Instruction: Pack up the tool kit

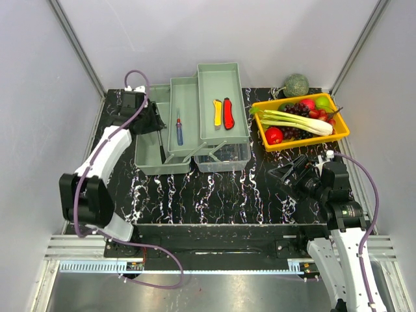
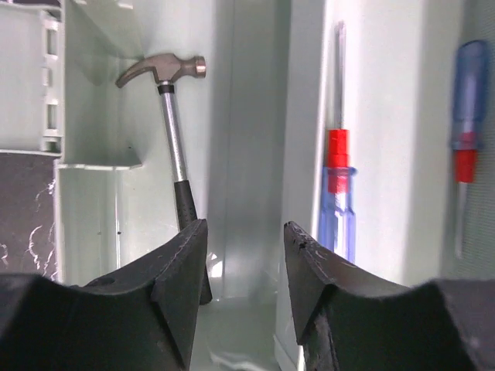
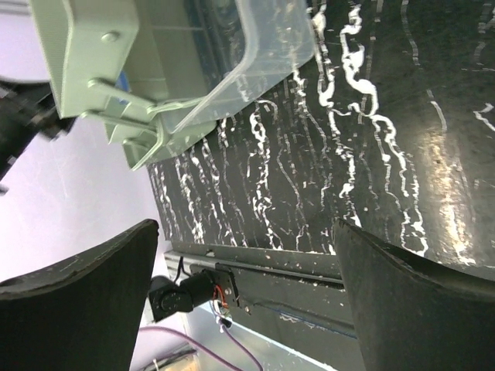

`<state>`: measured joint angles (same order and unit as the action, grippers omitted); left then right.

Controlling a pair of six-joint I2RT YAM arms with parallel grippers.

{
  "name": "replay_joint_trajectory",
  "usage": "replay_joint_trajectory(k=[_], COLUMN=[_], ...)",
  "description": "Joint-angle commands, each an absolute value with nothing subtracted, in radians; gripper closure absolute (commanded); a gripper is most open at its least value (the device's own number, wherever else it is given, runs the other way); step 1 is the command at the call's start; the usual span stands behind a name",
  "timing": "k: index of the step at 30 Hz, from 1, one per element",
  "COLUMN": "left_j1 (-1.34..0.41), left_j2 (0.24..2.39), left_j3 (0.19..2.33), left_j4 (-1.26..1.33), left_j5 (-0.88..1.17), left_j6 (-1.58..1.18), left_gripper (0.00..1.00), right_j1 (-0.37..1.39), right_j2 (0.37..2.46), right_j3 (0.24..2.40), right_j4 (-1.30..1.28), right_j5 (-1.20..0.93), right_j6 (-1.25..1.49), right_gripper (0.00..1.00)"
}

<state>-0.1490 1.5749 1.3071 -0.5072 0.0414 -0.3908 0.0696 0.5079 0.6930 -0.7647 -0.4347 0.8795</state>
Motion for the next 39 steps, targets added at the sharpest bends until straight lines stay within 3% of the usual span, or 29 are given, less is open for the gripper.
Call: replay_joint_trajectory(k=[1,5,10,14,18,21,26,31,39], left_j1=[-0.144,-0.144,-0.144,-0.146,-0.144,-0.144,-0.146,-0.146,-0.144], left_j2=[1.433,1.339,1.214,1.123,1.071,1.046,1.02,1.019,1.025], left_j3=[1.351,1.348,1.272,1.177,1.128,1.089,1.043,1.043,1.051], left_j4=[-0.532,-0.557,-0.557,-0.497,-0.492,-0.466,-0.439,-0.439,-0.457], left_j5=[0.005,0.043,0.122,0.279,0.308,0.313,0.308,0.308,0.302], left_j6=[-0.406,-0.397,-0.412,-0.41,-0.356,-0.316,-0.311,-0.31,-0.308], left_gripper=[0.52,0.51,0.41,0.27,0.13,0.05,0.03,0.02,0.02], right_j1=[0.075,0.075,0.074,0.072,0.072,0.066,0.006,-0.178,-0.31], right_j2=[0.505,0.515,0.574,0.656,0.814,1.033,1.323,1.411,1.584], right_j3=[0.692,0.695,0.67,0.664,0.725,0.839,0.982,0.997,1.054], right_j4=[-0.824,-0.905,-0.94,-0.853,-0.781,-0.782,-0.79,-0.678,-0.532], right_j5=[-0.295,-0.089,0.246,0.383,0.459,0.465,0.433,0.318,0.169], right_j6=[0.911,0.948,1.081,1.152,1.143,1.108,1.06,1.034,0.953], right_gripper=[0.01,0.01,0.01,0.01,0.01,0.01,0.01,0.14,0.31])
